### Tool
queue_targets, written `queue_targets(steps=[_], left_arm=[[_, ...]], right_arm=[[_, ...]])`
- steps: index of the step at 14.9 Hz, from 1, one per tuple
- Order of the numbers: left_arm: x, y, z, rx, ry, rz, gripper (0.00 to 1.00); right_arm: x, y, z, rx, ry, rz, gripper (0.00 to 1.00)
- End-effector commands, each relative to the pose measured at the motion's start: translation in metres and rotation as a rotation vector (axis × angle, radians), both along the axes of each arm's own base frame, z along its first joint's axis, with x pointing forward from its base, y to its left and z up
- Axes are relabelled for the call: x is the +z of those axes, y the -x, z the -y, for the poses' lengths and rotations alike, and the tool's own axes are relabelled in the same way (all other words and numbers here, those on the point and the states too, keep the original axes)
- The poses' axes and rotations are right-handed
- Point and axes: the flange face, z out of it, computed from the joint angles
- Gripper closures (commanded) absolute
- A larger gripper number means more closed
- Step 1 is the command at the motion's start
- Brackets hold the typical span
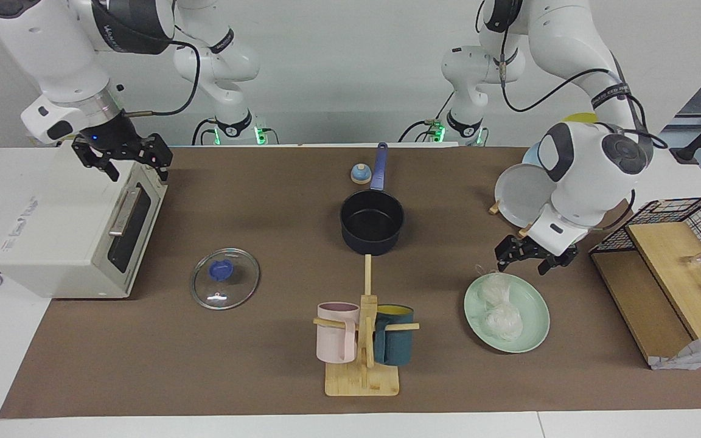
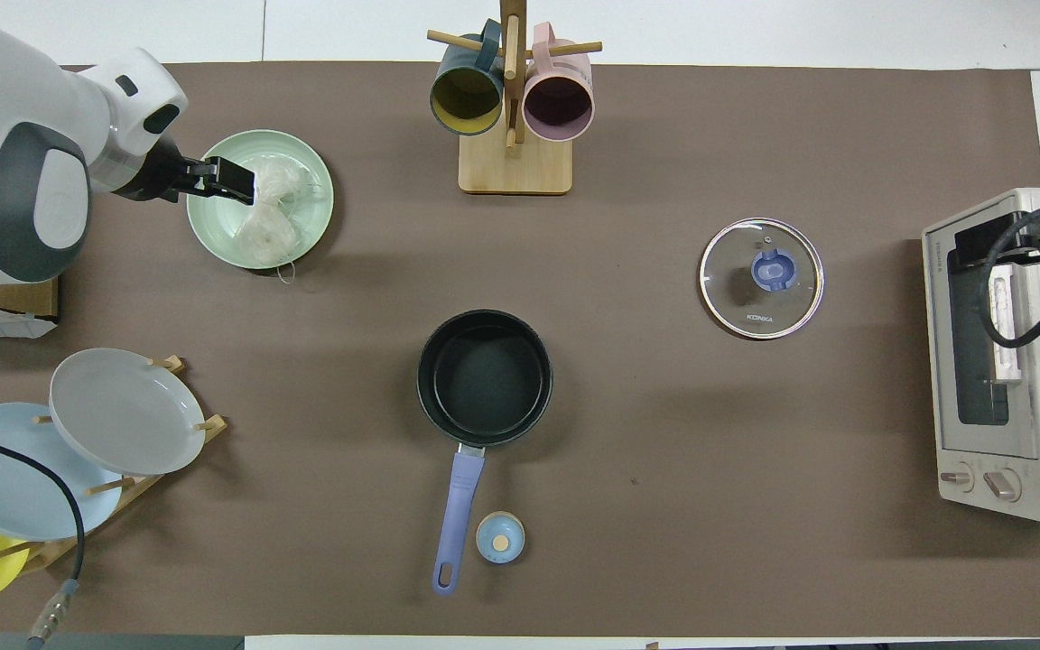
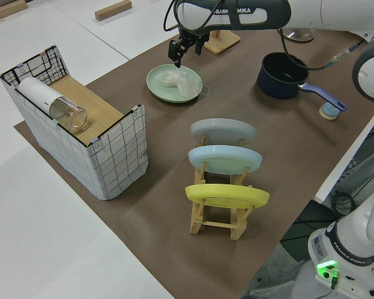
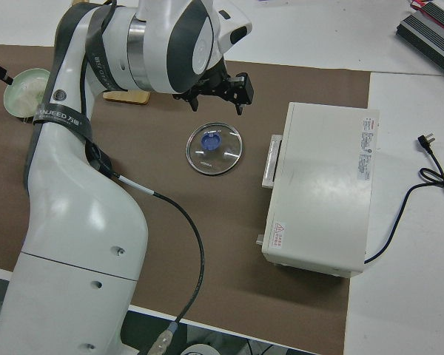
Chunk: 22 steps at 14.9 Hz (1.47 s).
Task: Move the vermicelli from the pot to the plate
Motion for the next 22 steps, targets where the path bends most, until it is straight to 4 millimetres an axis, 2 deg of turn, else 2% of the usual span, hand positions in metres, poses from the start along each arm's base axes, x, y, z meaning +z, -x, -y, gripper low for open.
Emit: queue_targets(steps=[1,3,6,9,11,14,17,19,20,22], left_arm=[[0.048,0.023,-0.016,0.014,-0.024,0.003,0.00],[0.079,0.038,-0.028,0.047,-0.033,0.010,0.00],[0.105,0.058,-0.047,0.065,-0.059,-0.018,0.00],[0.132,0.082,-0.051,0.067,-0.067,-0.045,0.00],[0.142,0.094,-0.054,0.064,-0.097,-0.066,0.00],[0.145,0.106,-0.052,0.056,-0.108,-0.124,0.00],[0.167,0.121,-0.045,0.037,-0.144,-0.187,0.00],[0.169,0.130,-0.045,0.046,-0.152,-0.233,0.00],[0.177,0.138,-0.043,0.073,-0.152,-0.220,0.00],[0.172,0.143,-0.048,0.098,-0.151,-0.230,0.00]], right_arm=[[0.000,0.006,-0.001,0.011,-0.009,-0.010,0.00],[0.004,0.007,-0.001,0.011,-0.011,-0.005,0.00],[0.008,0.010,-0.001,0.011,-0.010,-0.001,0.00],[0.013,0.018,-0.002,0.009,-0.011,-0.013,0.00],[0.015,0.022,-0.001,0.008,-0.011,-0.013,0.00],[0.015,0.022,0.005,-0.001,-0.007,-0.014,0.00],[0.015,0.022,0.011,-0.012,-0.008,-0.017,0.00],[0.016,0.022,0.011,-0.012,-0.005,-0.022,0.00],[0.016,0.022,0.011,-0.012,-0.005,-0.022,0.00],[0.016,0.022,0.011,-0.011,-0.005,-0.030,0.00]])
